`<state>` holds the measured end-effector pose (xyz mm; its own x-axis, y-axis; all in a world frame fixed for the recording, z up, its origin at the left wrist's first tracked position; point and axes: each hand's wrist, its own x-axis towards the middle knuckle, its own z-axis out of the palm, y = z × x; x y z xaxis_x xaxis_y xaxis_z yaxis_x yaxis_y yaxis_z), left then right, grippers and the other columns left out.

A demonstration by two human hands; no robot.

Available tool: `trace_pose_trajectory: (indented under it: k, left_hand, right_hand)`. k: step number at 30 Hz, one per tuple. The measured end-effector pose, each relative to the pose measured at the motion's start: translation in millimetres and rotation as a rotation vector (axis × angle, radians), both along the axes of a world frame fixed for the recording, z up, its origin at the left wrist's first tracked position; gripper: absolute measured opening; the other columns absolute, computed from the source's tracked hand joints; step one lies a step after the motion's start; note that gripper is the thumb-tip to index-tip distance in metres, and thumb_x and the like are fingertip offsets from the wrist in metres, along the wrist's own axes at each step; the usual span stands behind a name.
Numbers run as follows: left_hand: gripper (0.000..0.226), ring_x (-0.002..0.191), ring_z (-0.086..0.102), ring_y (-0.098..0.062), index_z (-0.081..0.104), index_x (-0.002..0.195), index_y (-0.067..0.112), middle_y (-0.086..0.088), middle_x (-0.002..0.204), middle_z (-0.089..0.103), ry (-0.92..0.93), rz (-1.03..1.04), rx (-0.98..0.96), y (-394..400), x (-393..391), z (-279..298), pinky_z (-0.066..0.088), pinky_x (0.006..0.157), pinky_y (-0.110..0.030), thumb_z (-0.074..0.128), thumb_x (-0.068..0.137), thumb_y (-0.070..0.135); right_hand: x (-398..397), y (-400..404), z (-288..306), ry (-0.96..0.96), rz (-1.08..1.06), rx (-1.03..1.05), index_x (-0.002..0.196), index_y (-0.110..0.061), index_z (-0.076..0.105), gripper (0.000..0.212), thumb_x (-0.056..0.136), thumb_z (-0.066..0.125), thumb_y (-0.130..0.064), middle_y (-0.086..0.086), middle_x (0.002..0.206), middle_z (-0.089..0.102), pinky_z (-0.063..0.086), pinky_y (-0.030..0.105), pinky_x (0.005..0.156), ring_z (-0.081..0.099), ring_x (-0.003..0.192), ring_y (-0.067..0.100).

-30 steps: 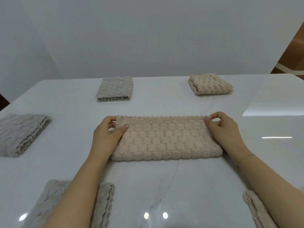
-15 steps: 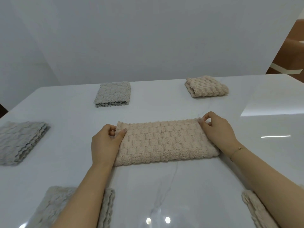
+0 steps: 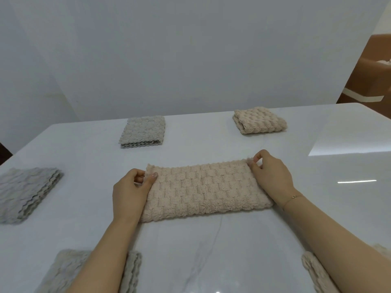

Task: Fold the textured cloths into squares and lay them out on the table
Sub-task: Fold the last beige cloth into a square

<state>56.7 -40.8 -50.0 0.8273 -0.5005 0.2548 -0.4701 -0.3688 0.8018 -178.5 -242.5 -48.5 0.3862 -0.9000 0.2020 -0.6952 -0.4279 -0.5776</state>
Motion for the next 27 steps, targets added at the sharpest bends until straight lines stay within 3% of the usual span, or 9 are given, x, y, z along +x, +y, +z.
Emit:
trace_pose_trajectory:
  k: [4, 7, 10, 13, 14, 17, 22, 24, 27]
  left_hand:
    - [0.021, 0.087, 0.060, -0.015, 0.063, 0.100, 0.016, 0.004, 0.094, 0.065, -0.049, 0.030, -0.076, 6.6, -2.5, 11.3, 0.049, 0.083, -0.034, 0.066, 0.087, 0.032]
    - [0.018, 0.106, 0.055, -0.014, 0.062, 0.109, 0.017, 0.005, 0.109, 0.062, -0.246, -0.016, -0.080, 9.3, -21.8, 36.9, 0.040, 0.091, -0.026, 0.059, 0.092, 0.021]
    - [0.025, 0.119, 0.046, -0.011, 0.060, 0.118, 0.020, 0.008, 0.121, 0.058, -0.355, -0.351, 0.171, -9.7, -61.0, 48.3, 0.033, 0.096, -0.022, 0.047, 0.097, 0.025]
    - [0.041, 0.143, 0.018, -0.013, 0.043, 0.138, 0.026, 0.006, 0.151, 0.033, -0.525, -0.450, 0.512, -26.7, -83.5, 22.0, 0.014, 0.114, -0.032, 0.026, 0.102, 0.034]
    - [0.044, 0.146, 0.009, -0.011, 0.033, 0.144, 0.029, 0.008, 0.157, 0.022, -0.522, -0.437, 0.584, -27.9, -83.1, 10.7, 0.007, 0.117, -0.035, 0.020, 0.103, 0.035]
    - [0.049, 0.146, -0.004, -0.007, 0.010, 0.150, 0.038, 0.012, 0.160, 0.002, -0.473, -0.404, 0.641, -25.9, -72.3, -8.9, -0.005, 0.119, -0.036, 0.011, 0.101, 0.042]
    - [0.079, 0.146, -0.007, -0.008, 0.003, 0.150, 0.040, 0.012, 0.160, -0.002, -0.439, -0.349, 0.682, -25.3, -55.7, -11.6, -0.007, 0.118, -0.036, -0.017, 0.075, 0.057]
    - [0.079, 0.147, -0.006, -0.009, 0.004, 0.150, 0.038, 0.011, 0.160, -0.002, -0.419, -0.307, 0.696, -19.7, -49.0, -11.7, -0.005, 0.118, -0.038, -0.015, 0.076, 0.058]
    - [0.054, 0.147, -0.006, -0.009, 0.005, 0.151, 0.035, 0.009, 0.160, -0.002, -0.352, -0.251, 0.711, -14.0, -43.0, -7.6, -0.003, 0.119, -0.041, 0.008, 0.098, 0.046]
  right_hand:
    - [-5.0, 12.8, 12.8, 0.006, 0.009, -0.179, 0.111, -0.012, 0.045, 0.027, 0.096, 0.046, -0.035, -0.002, 0.065, 0.052, 0.037, 0.032, 0.053, 0.053, 0.063, 0.020]
    - [-3.6, 33.6, 29.1, -0.154, 0.160, -0.336, 0.118, -0.011, 0.053, 0.026, 0.098, 0.044, -0.026, -0.002, 0.092, 0.056, 0.039, 0.025, 0.074, 0.052, 0.092, 0.017]
    - [11.0, 49.5, 22.8, -0.011, 0.464, -0.347, 0.128, -0.009, 0.055, 0.051, 0.096, 0.026, -0.036, 0.006, 0.136, 0.052, 0.028, 0.022, 0.105, 0.044, 0.127, 0.020]
    - [22.4, 54.3, 1.4, 0.285, 0.593, -0.213, 0.148, -0.014, 0.030, 0.081, 0.088, -0.003, -0.057, 0.003, 0.158, 0.020, 0.005, 0.028, 0.116, 0.015, 0.146, 0.016]
    - [23.4, 52.2, -4.4, 0.348, 0.581, -0.178, 0.150, -0.015, 0.021, 0.082, 0.087, -0.005, -0.060, 0.000, 0.160, 0.012, 0.000, 0.028, 0.117, 0.008, 0.147, 0.013]
    - [16.0, 40.1, -7.7, 0.404, 0.481, -0.108, 0.152, -0.016, 0.007, 0.063, 0.099, 0.012, -0.049, -0.003, 0.160, 0.002, -0.005, 0.030, 0.118, -0.003, 0.147, 0.010]
    - [2.4, 27.7, -10.0, 0.405, 0.399, -0.031, 0.152, -0.017, 0.001, 0.060, 0.101, 0.015, -0.045, -0.004, 0.161, -0.002, -0.005, 0.031, 0.118, -0.007, 0.146, 0.008]
    - [1.8, 26.4, -11.5, 0.405, 0.388, -0.031, 0.152, -0.017, 0.001, 0.060, 0.101, 0.015, -0.045, -0.003, 0.161, -0.003, -0.004, 0.032, 0.119, -0.007, 0.147, 0.009]
    - [0.6, 25.6, -10.6, 0.403, 0.376, -0.031, 0.152, -0.015, 0.001, 0.060, 0.101, 0.014, -0.044, -0.002, 0.161, -0.002, -0.003, 0.032, 0.119, -0.006, 0.147, 0.010]
